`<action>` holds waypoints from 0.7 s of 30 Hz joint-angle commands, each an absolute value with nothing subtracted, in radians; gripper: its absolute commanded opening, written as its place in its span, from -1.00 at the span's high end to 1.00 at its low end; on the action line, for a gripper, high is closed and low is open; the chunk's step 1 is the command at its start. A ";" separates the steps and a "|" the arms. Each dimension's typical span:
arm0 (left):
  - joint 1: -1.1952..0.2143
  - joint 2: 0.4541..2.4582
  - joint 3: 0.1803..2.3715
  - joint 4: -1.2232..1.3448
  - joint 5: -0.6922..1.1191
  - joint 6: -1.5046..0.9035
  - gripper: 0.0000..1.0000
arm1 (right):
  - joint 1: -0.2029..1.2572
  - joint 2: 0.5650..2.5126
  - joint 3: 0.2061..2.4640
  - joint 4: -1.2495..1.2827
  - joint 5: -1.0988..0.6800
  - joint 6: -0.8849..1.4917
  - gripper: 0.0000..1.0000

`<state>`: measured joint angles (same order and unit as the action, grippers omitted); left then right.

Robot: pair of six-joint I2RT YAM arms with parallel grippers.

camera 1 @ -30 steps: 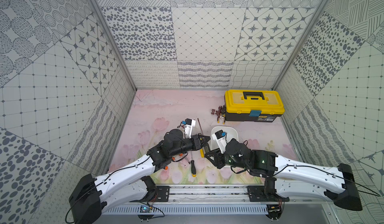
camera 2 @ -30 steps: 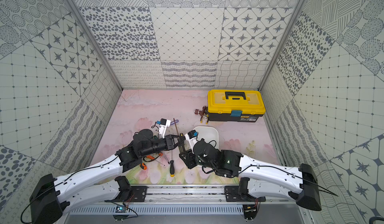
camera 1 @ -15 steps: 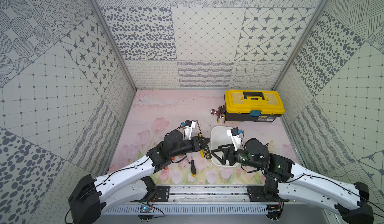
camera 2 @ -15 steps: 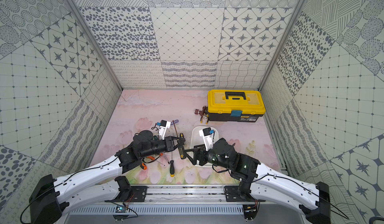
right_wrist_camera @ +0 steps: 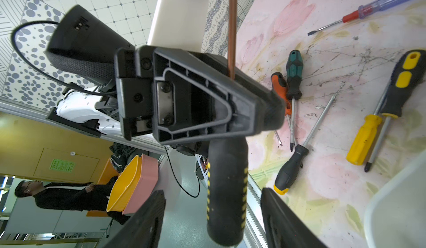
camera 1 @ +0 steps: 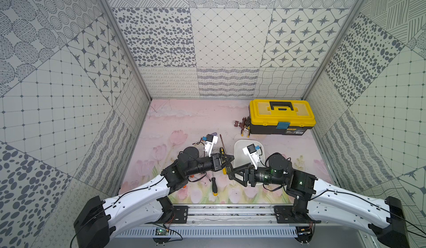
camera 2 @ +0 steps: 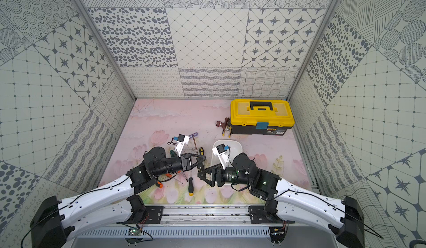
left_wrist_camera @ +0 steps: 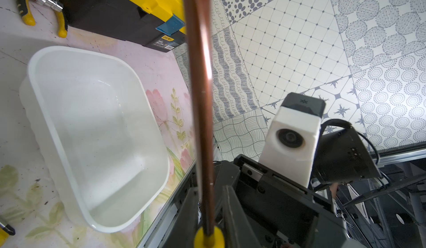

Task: Put the screwdriver on the desktop into the storage box
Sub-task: Place the screwdriver in the storage box.

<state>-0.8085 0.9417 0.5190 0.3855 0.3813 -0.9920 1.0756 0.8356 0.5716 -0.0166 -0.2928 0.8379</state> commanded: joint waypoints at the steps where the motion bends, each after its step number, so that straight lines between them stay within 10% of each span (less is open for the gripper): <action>1: -0.810 0.942 0.515 0.535 0.459 -0.980 1.00 | 1.073 0.857 0.566 0.052 -0.324 0.844 -0.37; 16: -0.810 0.960 0.533 0.471 0.437 -0.951 1.00 | 1.070 0.841 0.581 -0.008 -0.286 0.826 0.78; 21: -0.817 0.983 0.586 0.308 0.357 -0.904 -0.25 | 1.069 0.832 0.613 -0.131 -0.157 0.817 1.00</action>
<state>-0.8104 0.9695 0.5438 0.3870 0.4145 -0.9680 1.0729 0.8490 0.5770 -0.0711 -0.2558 0.8314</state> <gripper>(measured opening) 0.567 0.295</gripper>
